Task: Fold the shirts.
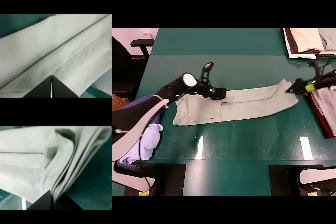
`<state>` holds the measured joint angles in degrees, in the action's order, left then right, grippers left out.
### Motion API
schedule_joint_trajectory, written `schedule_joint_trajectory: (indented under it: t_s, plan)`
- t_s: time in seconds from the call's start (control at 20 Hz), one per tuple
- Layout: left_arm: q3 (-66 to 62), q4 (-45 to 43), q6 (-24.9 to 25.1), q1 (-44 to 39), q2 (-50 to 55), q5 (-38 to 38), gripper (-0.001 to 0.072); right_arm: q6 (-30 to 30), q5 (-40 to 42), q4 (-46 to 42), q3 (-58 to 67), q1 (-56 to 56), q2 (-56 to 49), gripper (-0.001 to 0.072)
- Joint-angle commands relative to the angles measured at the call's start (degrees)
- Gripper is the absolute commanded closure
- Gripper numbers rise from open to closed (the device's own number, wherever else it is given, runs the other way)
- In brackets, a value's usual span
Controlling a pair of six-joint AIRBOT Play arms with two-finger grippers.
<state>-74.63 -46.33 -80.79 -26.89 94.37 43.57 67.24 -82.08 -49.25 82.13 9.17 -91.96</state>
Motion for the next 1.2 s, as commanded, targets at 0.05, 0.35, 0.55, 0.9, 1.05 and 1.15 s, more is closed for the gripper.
schedule_joint_trajectory:
  t_s: [0.05,0.35,0.55,0.9,1.05,1.15]
  plan:
    - [-7.3,0.7,-1.8,-4.2,7.2,0.0,0.0685,1.3,-2.8,11.5,6.4,-1.7,8.2,0.0694]
    - [-15.6,1.1,-4.2,-6.6,14.6,1.4,0.0685,3.3,-2.9,13.3,12.8,-11.8,11.5,0.0694]
    - [-15.8,1.1,-4.8,-6.8,15.7,2.1,0.0685,3.4,-0.6,13.7,15.8,-17.7,11.5,0.0694]
    - [-18.9,-1.5,-4.3,-3.2,12.5,6.2,0.0685,3.4,3.8,13.7,17.6,-25.1,11.5,0.0693]
    - [-19.2,-6.3,-4.2,4.5,3.4,8.4,0.0684,3.4,4.7,13.8,17.6,-29.3,11.1,0.0693]
    - [-19.2,-10.4,-4.2,10.9,-3.9,10.5,0.0684,3.3,6.4,13.8,17.6,-34.6,9.3,0.0693]
